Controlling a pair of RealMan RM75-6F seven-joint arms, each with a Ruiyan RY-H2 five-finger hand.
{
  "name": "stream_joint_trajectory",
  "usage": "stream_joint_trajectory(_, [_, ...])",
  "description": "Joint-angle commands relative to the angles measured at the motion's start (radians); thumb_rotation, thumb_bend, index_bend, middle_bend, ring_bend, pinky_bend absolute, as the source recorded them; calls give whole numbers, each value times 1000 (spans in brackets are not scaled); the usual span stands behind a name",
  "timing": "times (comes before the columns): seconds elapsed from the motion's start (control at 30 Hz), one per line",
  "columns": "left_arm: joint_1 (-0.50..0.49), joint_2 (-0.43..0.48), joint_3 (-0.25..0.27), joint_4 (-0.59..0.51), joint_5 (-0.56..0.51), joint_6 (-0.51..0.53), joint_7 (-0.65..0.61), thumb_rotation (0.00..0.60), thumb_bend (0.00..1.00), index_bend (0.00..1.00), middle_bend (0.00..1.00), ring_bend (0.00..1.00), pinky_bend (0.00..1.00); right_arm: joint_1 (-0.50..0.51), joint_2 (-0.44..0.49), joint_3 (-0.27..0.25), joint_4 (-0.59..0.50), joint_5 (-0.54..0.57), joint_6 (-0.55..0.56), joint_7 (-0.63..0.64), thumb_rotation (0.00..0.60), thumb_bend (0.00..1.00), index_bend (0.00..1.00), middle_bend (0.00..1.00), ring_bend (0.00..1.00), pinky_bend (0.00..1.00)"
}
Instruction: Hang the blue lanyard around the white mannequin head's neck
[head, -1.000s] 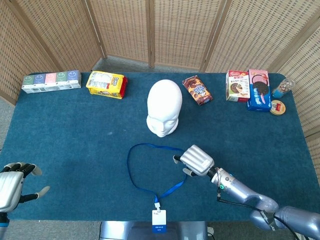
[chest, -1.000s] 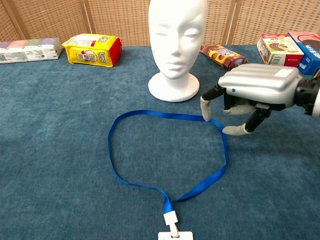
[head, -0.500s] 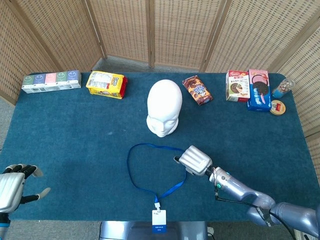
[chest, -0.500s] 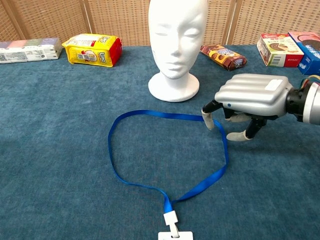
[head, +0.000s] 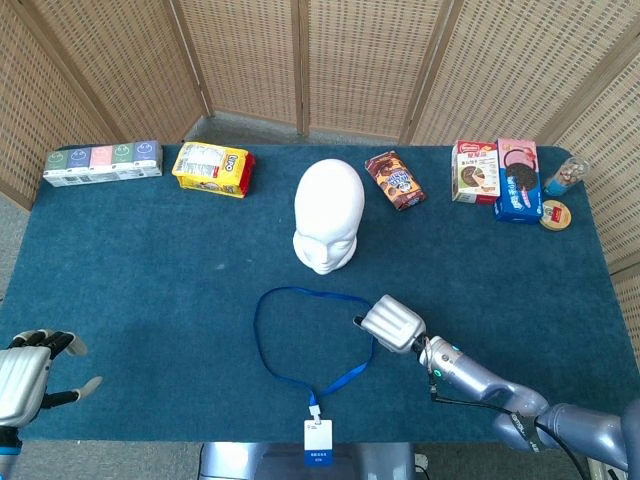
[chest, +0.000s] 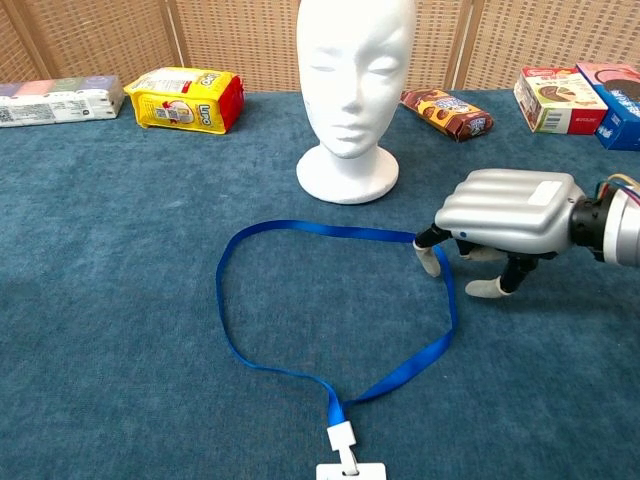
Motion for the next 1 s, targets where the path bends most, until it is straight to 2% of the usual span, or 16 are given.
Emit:
stream_joint_trajectory(0.03, [0, -1, 0, 3, 0, 1, 0, 466, 114, 482, 487, 364, 279, -1, -2, -8, 3, 7, 0, -7, 600, 348, 425, 982, 1000, 1000])
stream_joint_trajectory(1.0, [2, -8, 2, 15, 5, 14, -14, 465, 113, 484, 487, 364, 279, 8, -11, -35, 18, 44, 9, -23, 600, 400, 434, 971, 1000, 1000])
